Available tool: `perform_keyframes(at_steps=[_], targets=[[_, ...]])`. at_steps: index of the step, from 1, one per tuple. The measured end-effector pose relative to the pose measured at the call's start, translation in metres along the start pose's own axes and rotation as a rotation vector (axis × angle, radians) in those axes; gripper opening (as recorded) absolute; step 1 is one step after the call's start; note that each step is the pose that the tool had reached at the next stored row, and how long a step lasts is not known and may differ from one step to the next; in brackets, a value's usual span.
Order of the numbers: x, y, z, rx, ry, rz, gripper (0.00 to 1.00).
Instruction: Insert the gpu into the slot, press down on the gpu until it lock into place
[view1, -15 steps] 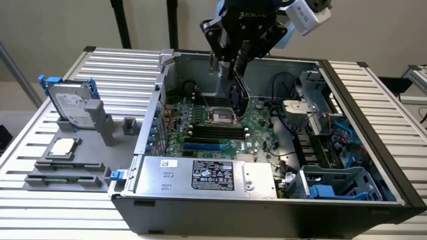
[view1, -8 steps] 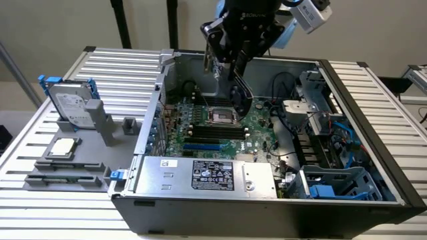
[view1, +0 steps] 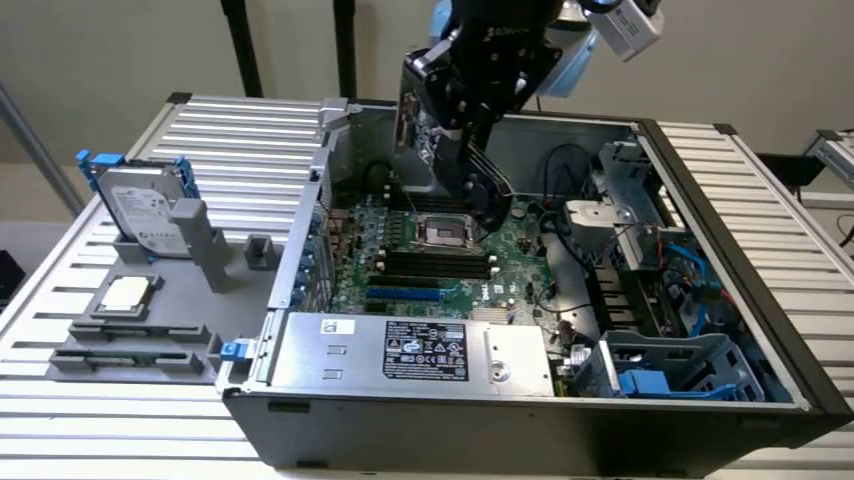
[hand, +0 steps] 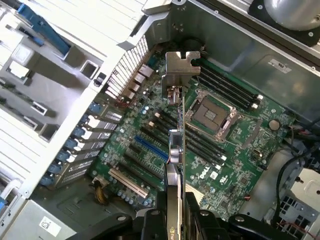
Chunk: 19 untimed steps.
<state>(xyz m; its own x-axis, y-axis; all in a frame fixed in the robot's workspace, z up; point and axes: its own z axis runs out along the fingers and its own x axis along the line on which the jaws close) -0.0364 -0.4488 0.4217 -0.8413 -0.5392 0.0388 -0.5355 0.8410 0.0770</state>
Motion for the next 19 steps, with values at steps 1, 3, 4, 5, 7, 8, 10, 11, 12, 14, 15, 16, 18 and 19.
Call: perform_keyframes(at_steps=[1, 3, 4, 5, 7, 8, 10, 11, 12, 14, 15, 16, 18, 19], targets=[[0.0000, 0.0000, 0.0000, 0.0008, 0.0015, -0.018, 0.26], [0.0000, 0.0000, 0.0000, 0.0022, 0.0043, -0.055, 0.26], [0.0000, 0.0000, 0.0001, 0.0029, 0.0057, -0.073, 0.26], [0.0000, 0.0000, 0.0001, 0.0035, 0.0070, -0.091, 0.26], [0.0000, 0.0000, 0.0001, 0.0050, 0.0099, -0.127, 0.26], [0.0000, 0.0000, 0.0001, 0.0057, 0.0112, -0.144, 0.26], [0.0000, 0.0000, 0.0002, 0.0071, 0.0140, -0.181, 0.26], [0.0000, 0.0000, 0.0002, 0.0077, 0.0153, -0.199, 0.26], [0.0000, 0.0000, 0.0002, 0.0085, 0.0169, -0.217, 0.26], [0.0000, 0.0000, 0.0002, 0.0099, 0.0196, -0.253, 0.26], [0.0000, -0.0001, 0.0002, 0.0107, 0.0212, -0.273, 0.26], [0.0000, -0.0001, 0.0003, 0.0113, 0.0223, -0.290, 0.26], [0.0000, 0.0000, 0.0003, 0.0127, 0.0252, -0.326, 0.26], [0.0000, 0.0000, 0.0003, 0.0134, 0.0267, -0.345, 0.26]])
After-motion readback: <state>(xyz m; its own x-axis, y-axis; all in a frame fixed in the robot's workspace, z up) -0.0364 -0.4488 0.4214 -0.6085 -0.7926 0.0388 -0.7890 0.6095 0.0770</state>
